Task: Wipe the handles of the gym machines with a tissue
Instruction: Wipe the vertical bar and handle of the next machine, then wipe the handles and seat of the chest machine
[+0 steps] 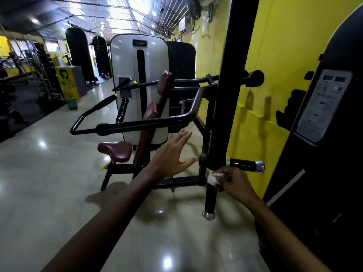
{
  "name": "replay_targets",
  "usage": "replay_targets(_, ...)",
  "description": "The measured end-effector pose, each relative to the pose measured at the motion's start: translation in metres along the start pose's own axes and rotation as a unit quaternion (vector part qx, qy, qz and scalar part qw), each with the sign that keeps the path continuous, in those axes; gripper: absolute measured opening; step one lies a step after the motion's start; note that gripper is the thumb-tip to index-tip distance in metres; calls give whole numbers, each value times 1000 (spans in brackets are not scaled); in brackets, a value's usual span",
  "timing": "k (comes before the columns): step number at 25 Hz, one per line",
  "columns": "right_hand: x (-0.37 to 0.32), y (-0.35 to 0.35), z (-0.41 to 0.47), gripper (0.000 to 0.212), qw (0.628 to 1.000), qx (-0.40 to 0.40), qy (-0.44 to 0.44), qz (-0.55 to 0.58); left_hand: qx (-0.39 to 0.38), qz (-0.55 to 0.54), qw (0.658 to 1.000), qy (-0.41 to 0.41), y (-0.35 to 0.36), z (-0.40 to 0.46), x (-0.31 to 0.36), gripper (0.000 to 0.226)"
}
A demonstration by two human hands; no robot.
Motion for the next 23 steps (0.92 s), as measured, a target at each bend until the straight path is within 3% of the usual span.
replay_targets(4, -53, 16, 7, 11, 998, -14, -65, 11, 7, -22, 997, -69, -20, -31, -36, 79)
replay_targets(10, -122, 54, 49, 12, 986, 57, -152, -25, 52, 11, 991, -124, -70, -70, -93, 82)
replay_targets(14, -158, 88, 77, 20, 982, 45, -184, 12, 80, 28, 983, -162, -106, -92, -134, 79)
replay_targets(18, -178, 121, 104, 12, 977, 24, -209, 28, 95, 44, 973, -204, -128, -102, -181, 75)
replay_targets(23, -209, 168, 140, 19, 973, -18, -226, 38, 102, 36, 972, -208, -145, -100, -236, 75)
Point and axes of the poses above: each hand's wrist, its own z-axis towards the middle knuckle, its own y-axis out of the palm, x = y × z, the point moved 4 cm from there along z, towards the middle knuckle, and after that the axes turned 1 degree about -x, right-handed, at the moved point
